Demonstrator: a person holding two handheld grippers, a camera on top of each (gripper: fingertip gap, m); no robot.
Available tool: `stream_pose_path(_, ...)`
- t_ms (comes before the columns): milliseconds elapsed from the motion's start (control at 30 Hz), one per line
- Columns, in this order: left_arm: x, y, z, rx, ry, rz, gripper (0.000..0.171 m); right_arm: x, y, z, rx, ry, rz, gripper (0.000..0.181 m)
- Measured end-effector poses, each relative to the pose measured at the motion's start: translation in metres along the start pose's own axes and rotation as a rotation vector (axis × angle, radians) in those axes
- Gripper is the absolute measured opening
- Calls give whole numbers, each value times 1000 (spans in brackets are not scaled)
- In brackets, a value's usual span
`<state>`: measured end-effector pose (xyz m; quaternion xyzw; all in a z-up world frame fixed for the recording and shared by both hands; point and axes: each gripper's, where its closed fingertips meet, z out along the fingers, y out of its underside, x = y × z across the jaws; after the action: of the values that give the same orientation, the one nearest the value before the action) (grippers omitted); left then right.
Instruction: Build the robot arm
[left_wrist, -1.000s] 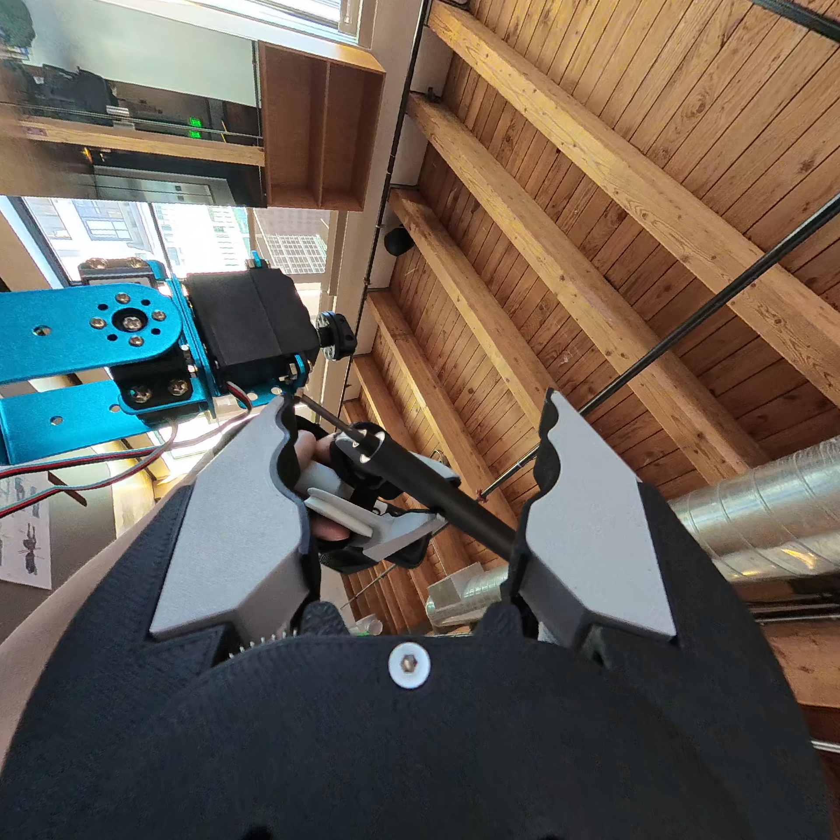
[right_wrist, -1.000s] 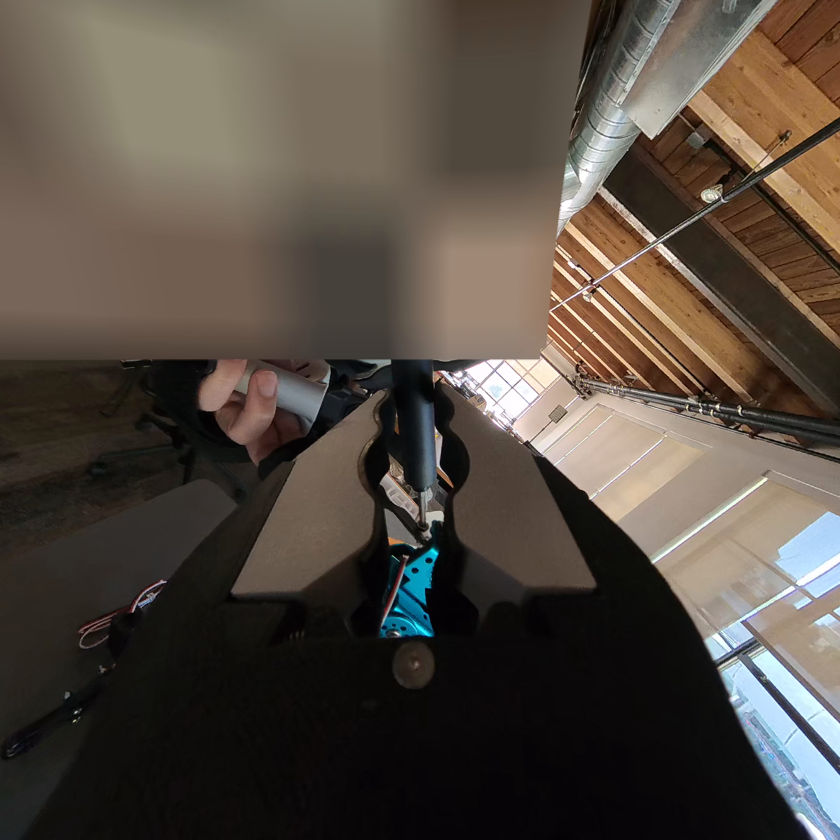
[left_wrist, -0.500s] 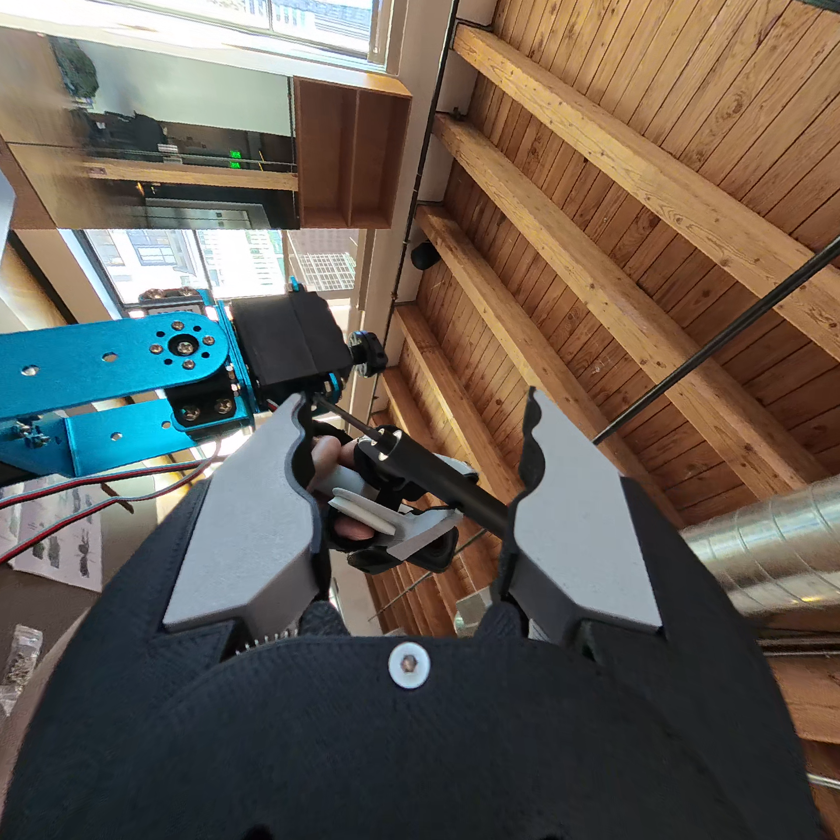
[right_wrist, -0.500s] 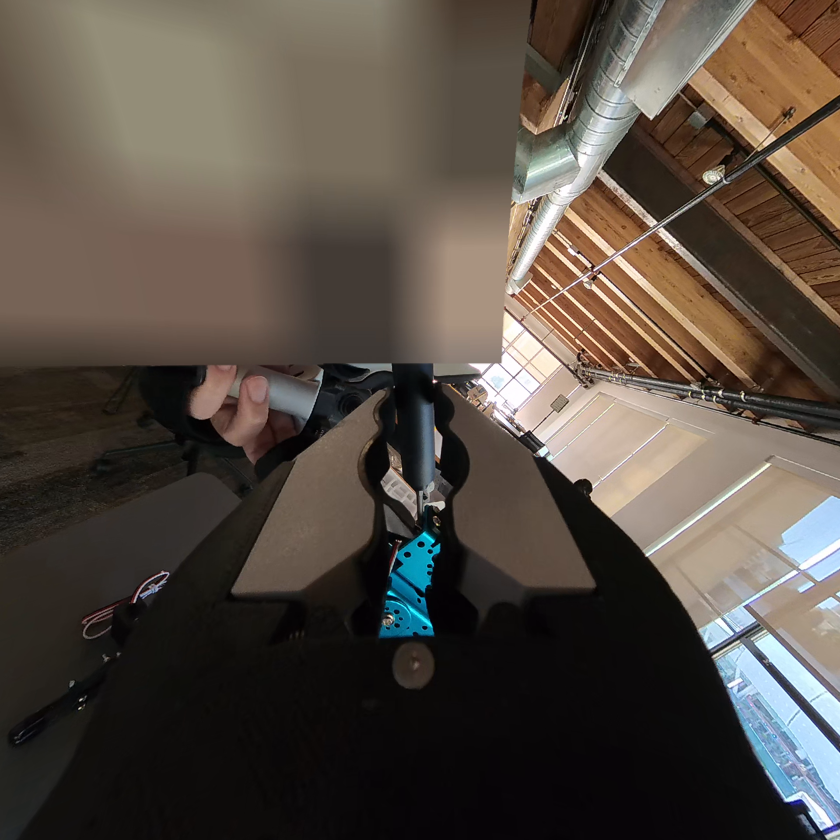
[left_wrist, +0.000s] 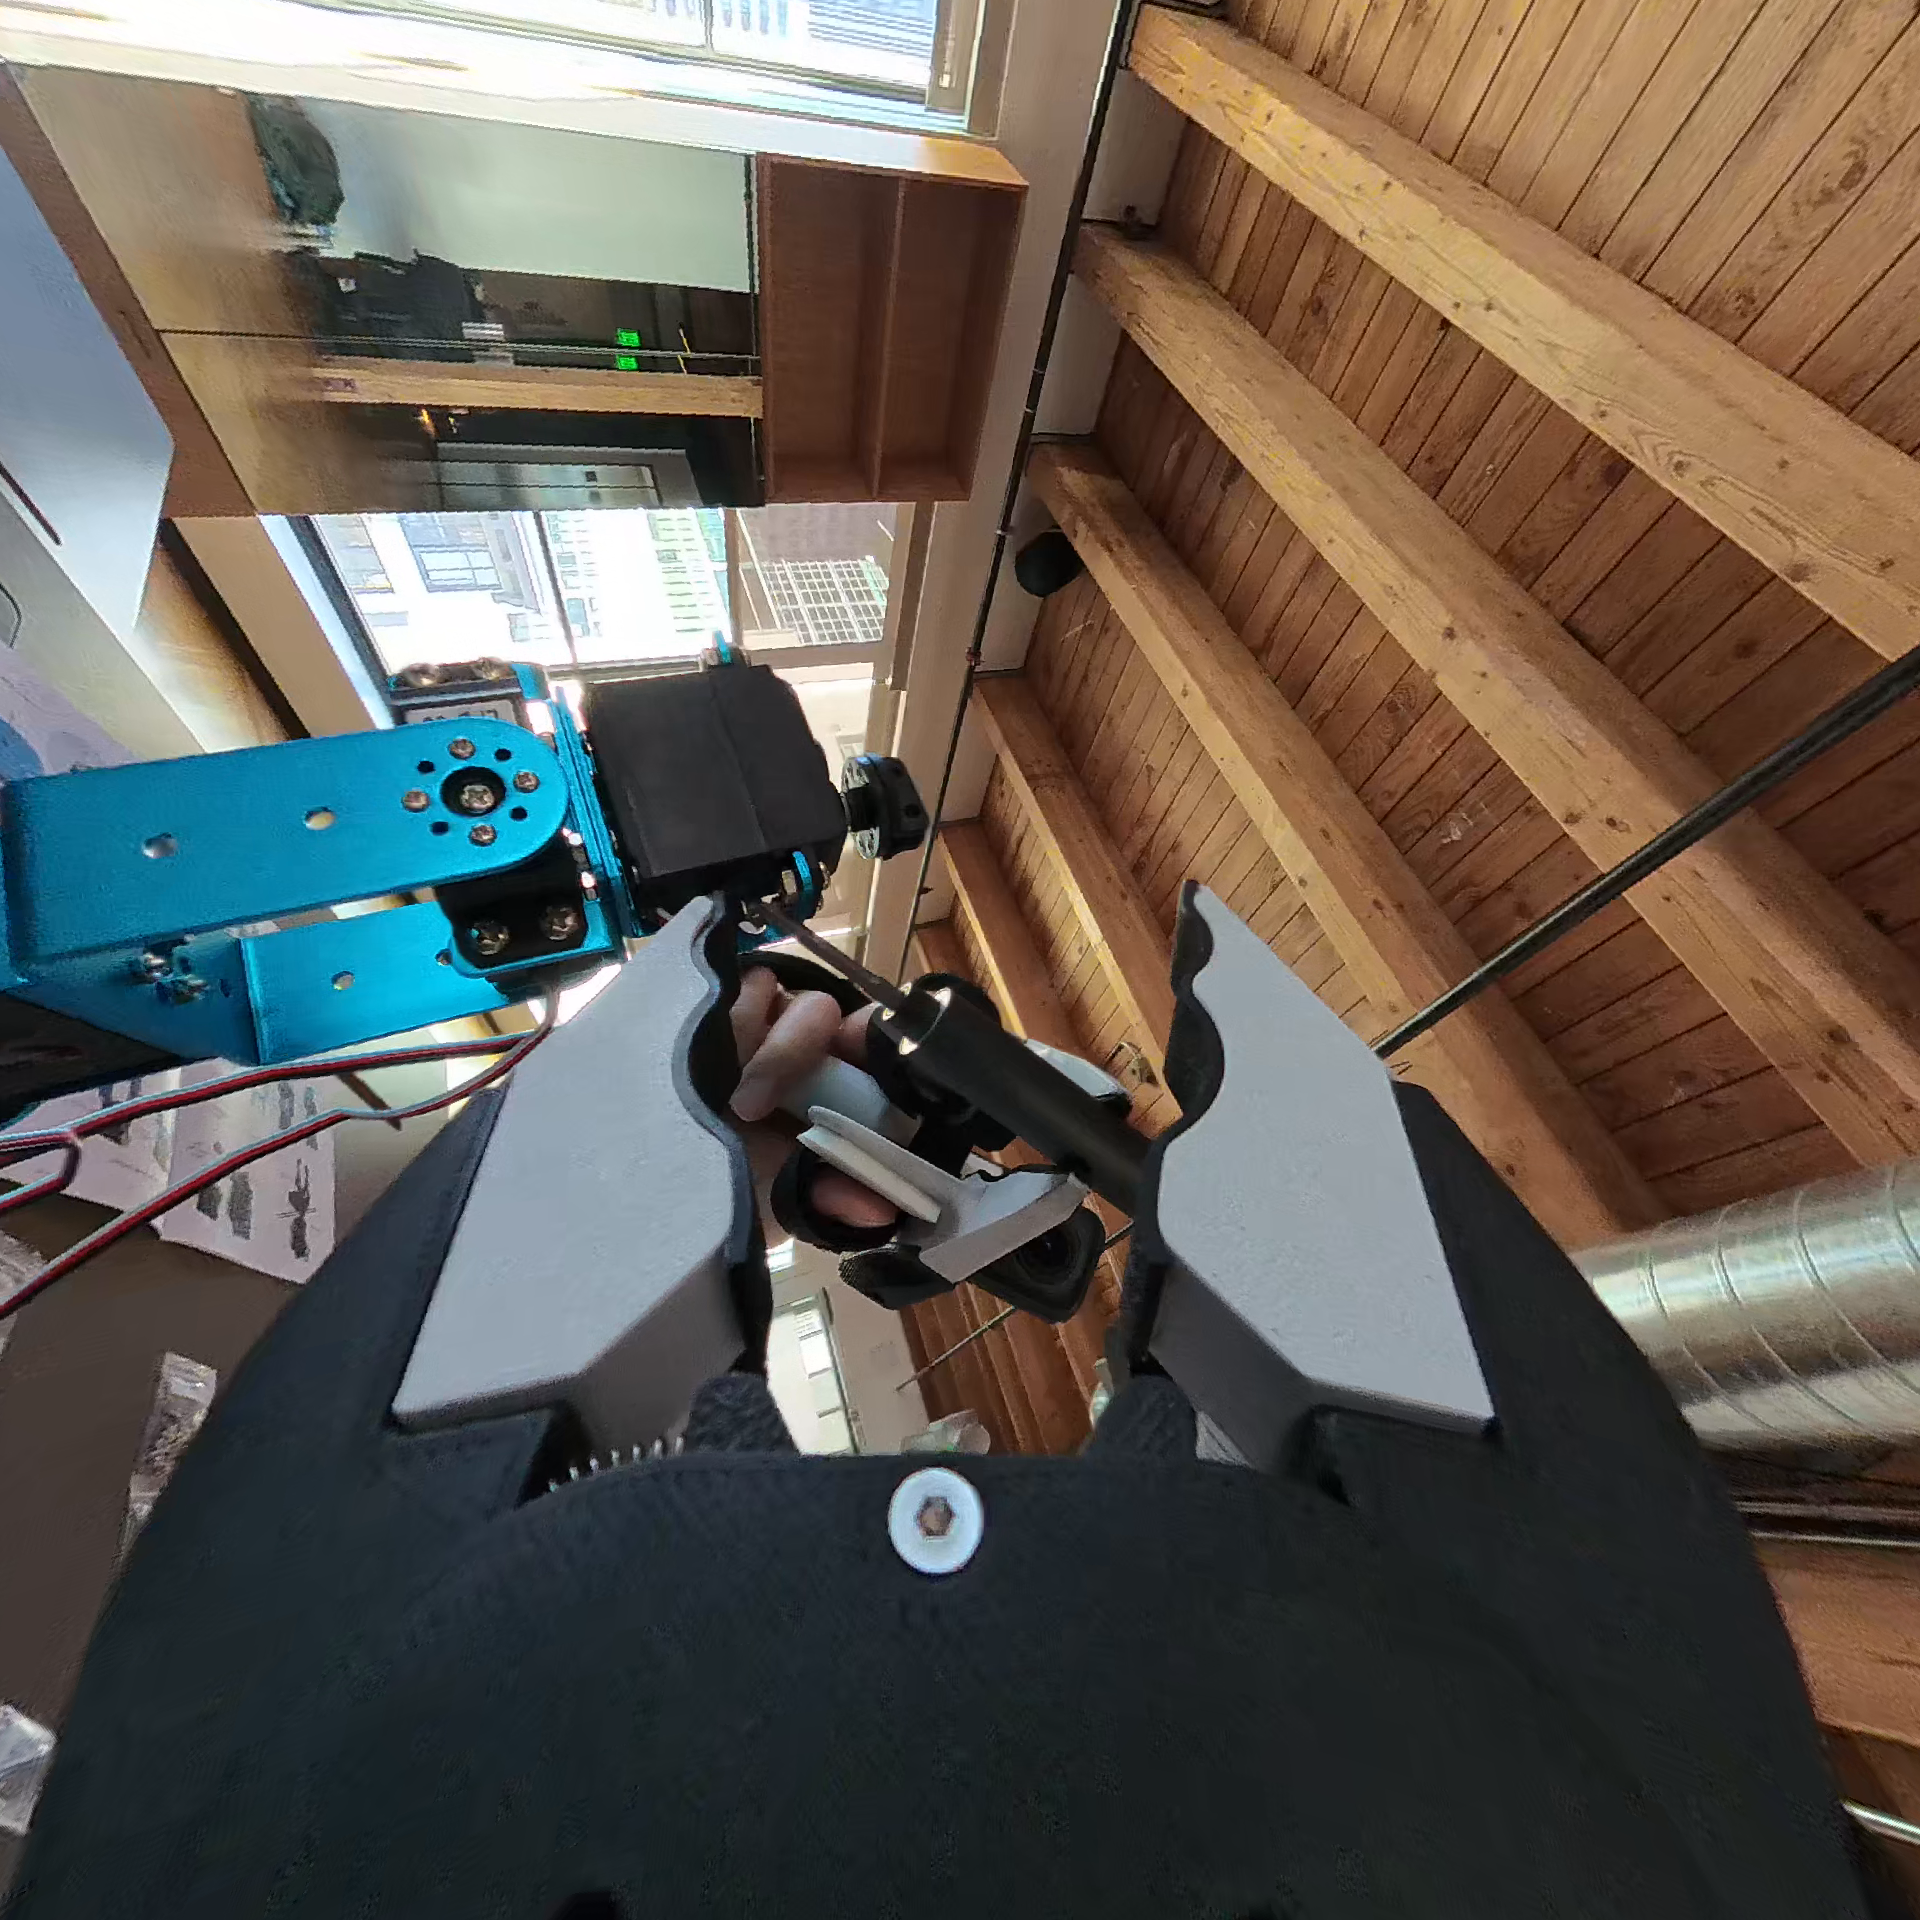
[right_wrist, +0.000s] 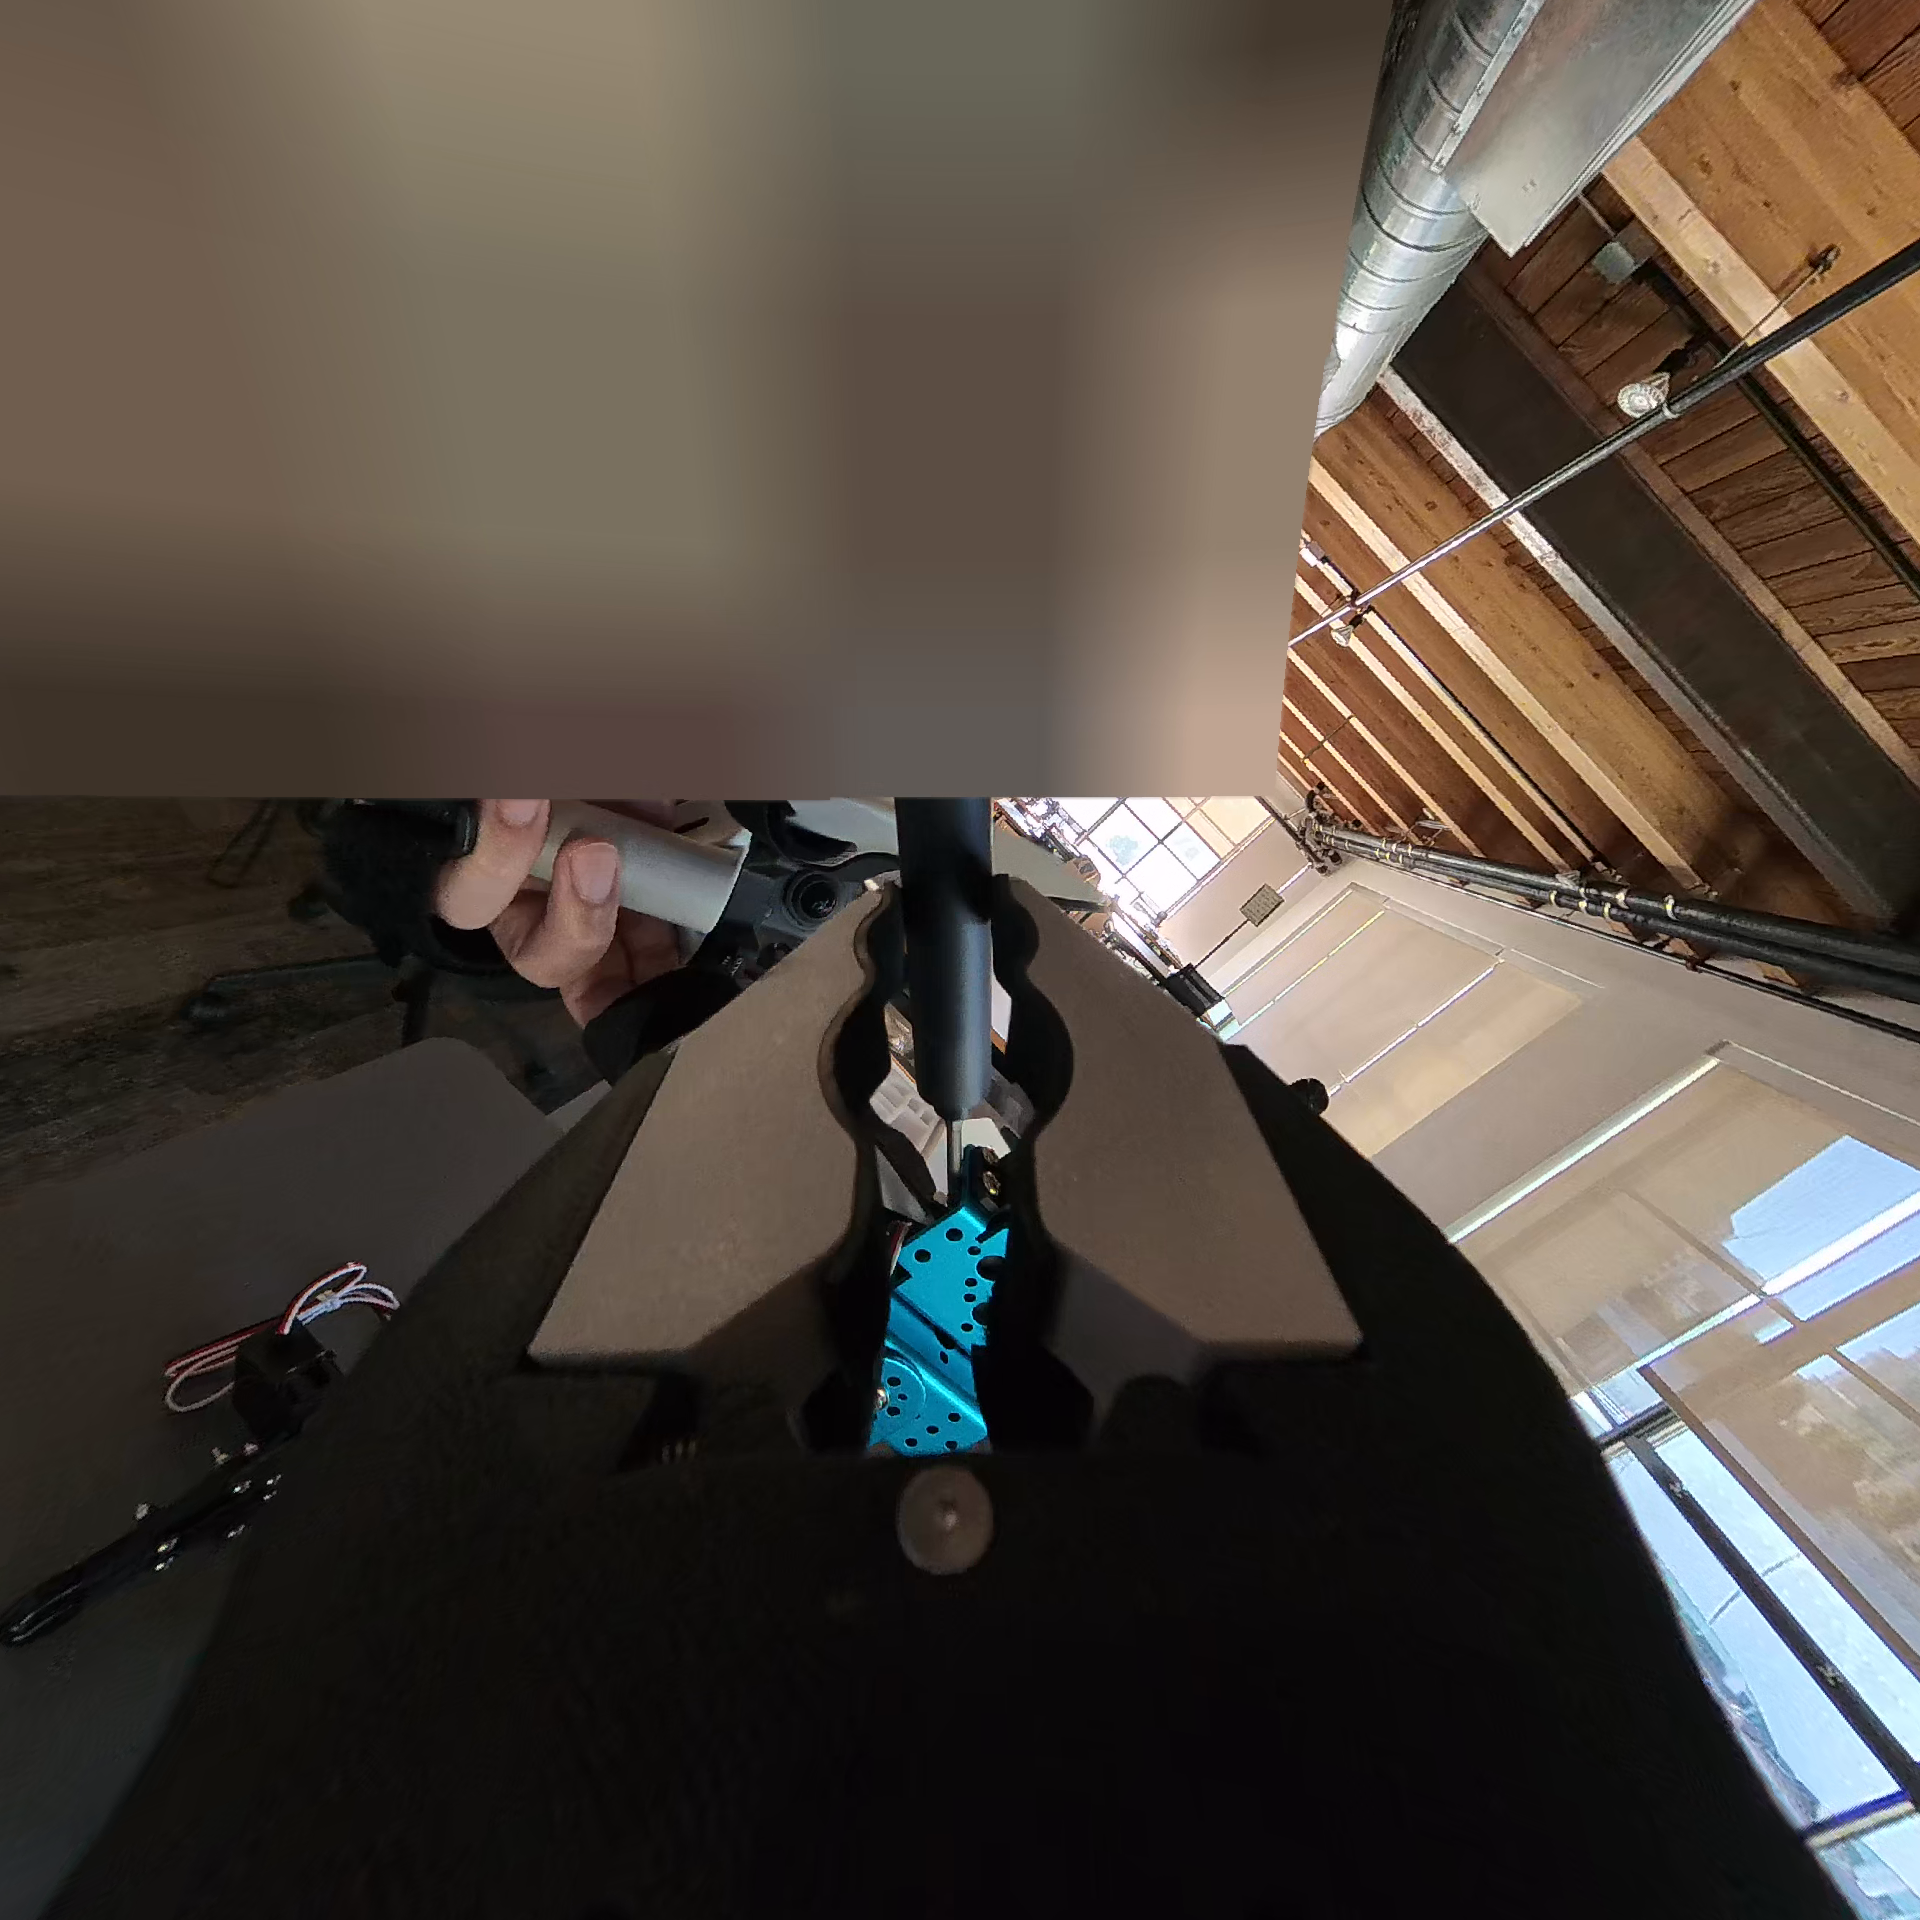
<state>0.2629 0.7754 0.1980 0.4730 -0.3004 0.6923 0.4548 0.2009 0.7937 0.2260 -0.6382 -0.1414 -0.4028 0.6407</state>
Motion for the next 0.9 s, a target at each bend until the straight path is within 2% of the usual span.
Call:
stream_pose_path(233, 2, 0, 2, -9, -19, 3, 83, -3, 1, 1, -20, 4, -36, 15)
stream_pose_path(500, -1, -2, 1, 17, 26, -91, 78, -10, 0, 4, -62, 10, -120, 15)
stream_pose_path(667, 0, -1, 2, 20, 32, -90, 79, -14, 1, 6, -89, 7, -164, 15)
stream_pose_path(900, 1, -3, 2, 17, 37, -102, 79, -13, -3, 6, -82, 9, -164, 15)
